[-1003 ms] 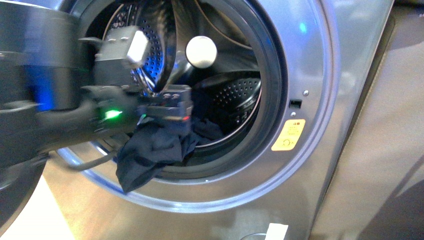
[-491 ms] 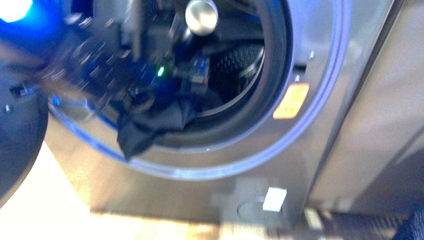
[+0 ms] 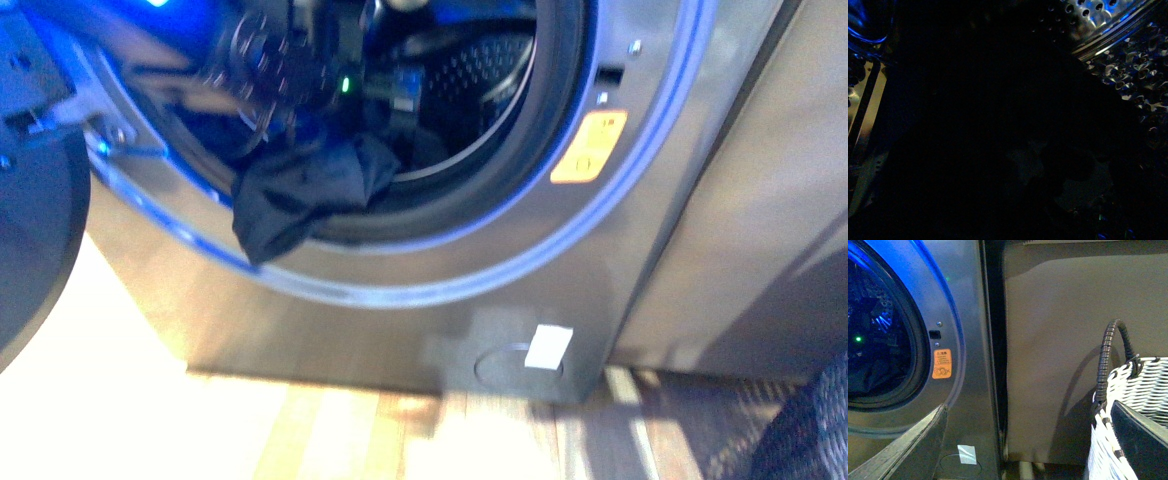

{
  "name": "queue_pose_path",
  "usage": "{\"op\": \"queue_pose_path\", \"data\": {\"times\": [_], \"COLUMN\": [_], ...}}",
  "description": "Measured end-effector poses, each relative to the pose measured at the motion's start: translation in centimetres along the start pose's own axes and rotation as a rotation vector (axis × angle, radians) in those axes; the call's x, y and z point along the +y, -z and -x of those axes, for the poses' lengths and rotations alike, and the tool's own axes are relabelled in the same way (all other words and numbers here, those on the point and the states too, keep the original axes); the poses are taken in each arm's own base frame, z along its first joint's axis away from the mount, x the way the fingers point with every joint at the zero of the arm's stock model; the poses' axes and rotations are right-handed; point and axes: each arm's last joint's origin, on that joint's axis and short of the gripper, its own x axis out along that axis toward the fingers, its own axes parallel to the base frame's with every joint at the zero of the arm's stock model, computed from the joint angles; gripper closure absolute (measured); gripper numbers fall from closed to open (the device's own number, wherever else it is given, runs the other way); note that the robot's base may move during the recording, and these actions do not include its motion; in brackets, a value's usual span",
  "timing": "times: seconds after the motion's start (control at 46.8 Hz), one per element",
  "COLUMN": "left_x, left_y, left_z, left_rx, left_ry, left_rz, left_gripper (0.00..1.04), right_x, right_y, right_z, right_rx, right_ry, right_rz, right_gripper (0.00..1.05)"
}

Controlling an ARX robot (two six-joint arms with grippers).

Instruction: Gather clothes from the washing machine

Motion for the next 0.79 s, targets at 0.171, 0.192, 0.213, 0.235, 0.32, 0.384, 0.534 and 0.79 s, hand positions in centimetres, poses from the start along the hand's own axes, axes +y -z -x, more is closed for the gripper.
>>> {"op": "queue_pose_path", "data": {"times": [0.171,0.192,0.213,0.235,0.32,0.384,0.534,0.79], "left_x": [0.0,-0.1,-0.1,-0.1,-0.2,-0.3,-0.5,-0.4], "left_y": [0.5,0.8,1.0,1.1,1.9,2.4,3.3,3.6], "left_z": [-1.4,-1.6,-1.8,-1.9,-2.7,-3.2,-4.2,-5.4], "left_rx": [0.052,0.063,0.071,0.079,0.111,0.135,0.187,0.312], "left_ry": [-0.014,-0.015,-0.015,-0.015,-0.015,-0.013,-0.006,-0.050], "left_rz": [-0.019,-0.027,-0.031,-0.035,-0.044,-0.049,-0.054,-0.072], "left_gripper": [0.07,0.07,0.07,0.07,0.07,0.07,0.07,0.07], "right_x": [0.0,0.0,0.0,0.0,0.0,0.0,0.0,0.0], "right_y": [0.0,0.0,0.0,0.0,0.0,0.0,0.0,0.0], "right_z": [0.0,0.0,0.0,0.0,0.0,0.0,0.0,0.0], "right_rx": [0.000,0.000,0.000,0.000,0.000,0.000,0.000,0.000], "right_ry": [0.000,0.000,0.000,0.000,0.000,0.000,0.000,0.000], "right_rz": [0.000,0.000,0.000,0.000,0.000,0.000,0.000,0.000], "right_gripper": [0.08,0.08,0.08,0.08,0.08,0.08,0.08,0.08]}}
